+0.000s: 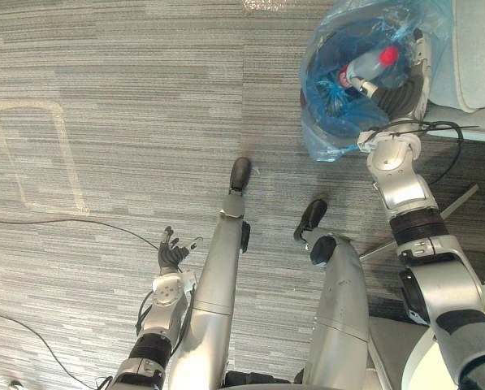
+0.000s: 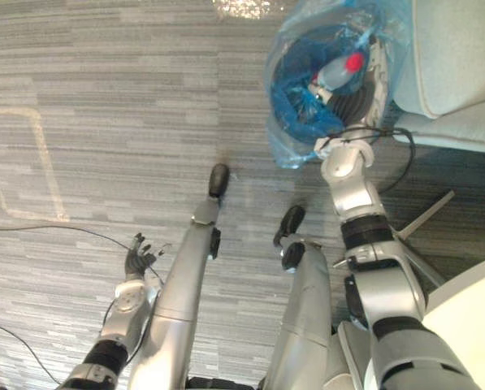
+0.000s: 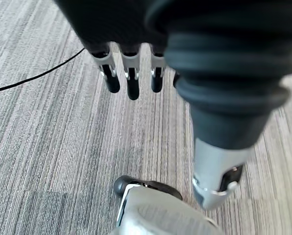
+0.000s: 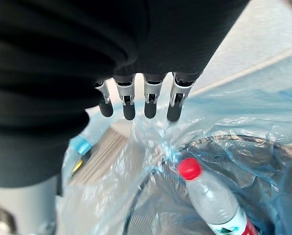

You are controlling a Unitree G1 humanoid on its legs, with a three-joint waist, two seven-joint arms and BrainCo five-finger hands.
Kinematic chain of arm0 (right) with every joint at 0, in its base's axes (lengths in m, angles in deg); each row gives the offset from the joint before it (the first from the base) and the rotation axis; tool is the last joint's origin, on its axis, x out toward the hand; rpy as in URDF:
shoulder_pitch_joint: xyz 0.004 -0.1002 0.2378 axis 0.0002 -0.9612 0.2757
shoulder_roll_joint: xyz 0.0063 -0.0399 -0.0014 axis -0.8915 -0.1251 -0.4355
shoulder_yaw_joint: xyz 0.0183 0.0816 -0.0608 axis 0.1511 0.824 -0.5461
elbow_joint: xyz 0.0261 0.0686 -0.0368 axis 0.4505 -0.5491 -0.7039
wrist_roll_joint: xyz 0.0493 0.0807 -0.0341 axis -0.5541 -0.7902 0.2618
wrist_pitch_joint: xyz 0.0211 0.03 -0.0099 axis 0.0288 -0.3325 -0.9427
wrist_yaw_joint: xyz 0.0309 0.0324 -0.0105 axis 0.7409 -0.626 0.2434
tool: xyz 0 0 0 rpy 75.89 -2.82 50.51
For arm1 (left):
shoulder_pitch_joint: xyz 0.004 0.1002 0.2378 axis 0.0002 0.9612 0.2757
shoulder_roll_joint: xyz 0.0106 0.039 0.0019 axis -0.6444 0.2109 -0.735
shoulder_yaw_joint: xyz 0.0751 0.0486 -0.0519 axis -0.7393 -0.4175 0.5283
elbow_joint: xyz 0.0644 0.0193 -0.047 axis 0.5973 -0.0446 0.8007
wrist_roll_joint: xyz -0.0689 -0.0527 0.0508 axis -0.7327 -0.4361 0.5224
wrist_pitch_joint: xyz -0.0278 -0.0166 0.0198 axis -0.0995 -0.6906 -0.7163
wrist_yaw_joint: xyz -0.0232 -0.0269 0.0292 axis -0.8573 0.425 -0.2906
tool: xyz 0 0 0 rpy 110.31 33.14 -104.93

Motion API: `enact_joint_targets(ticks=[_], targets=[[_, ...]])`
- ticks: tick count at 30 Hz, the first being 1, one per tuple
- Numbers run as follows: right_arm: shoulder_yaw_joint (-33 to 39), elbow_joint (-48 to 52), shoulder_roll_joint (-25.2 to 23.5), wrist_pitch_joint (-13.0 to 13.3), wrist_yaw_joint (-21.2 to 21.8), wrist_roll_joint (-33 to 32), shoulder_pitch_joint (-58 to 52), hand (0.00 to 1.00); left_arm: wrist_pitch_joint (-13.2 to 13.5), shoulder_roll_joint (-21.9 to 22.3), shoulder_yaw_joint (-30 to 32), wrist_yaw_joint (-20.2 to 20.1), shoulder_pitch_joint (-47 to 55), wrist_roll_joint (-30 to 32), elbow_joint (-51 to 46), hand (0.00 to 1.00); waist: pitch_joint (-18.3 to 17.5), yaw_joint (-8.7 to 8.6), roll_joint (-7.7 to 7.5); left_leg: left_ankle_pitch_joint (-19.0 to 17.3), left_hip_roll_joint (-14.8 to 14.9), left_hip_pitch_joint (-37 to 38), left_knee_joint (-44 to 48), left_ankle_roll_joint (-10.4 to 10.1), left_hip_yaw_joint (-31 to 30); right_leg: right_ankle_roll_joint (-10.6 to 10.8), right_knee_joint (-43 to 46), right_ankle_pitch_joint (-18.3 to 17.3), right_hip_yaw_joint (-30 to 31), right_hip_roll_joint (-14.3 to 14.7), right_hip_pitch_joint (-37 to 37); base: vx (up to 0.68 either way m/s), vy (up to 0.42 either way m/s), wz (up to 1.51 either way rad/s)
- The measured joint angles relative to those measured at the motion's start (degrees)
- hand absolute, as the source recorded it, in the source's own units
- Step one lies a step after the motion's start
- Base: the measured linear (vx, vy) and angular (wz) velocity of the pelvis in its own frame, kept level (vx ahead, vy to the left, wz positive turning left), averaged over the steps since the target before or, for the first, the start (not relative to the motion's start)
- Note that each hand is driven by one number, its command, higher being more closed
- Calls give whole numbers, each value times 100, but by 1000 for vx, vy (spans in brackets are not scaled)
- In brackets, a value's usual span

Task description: Gather rubbish on tea table into small bin, then transfer packed bag to large trash can.

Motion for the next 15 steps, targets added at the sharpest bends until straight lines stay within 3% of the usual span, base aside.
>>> enact_joint_targets(ticks=[8, 15], targets=[[-167, -46, -79, -266, 278, 987, -81, 0, -92, -26, 117, -36, -168, -13, 344, 0, -1, -70, -1, 5, 110, 42, -1, -4, 34, -56, 1, 78, 23, 94, -5, -61, 27, -8], [-470, -784, -92, -315, 657, 1292, -43, 0, -86, -19, 187, -146, -176, -28, 500, 0, -11, -65, -8, 156, 147, 56, -261, -24, 14, -116, -81, 122, -42, 110, -57, -57, 17, 4]])
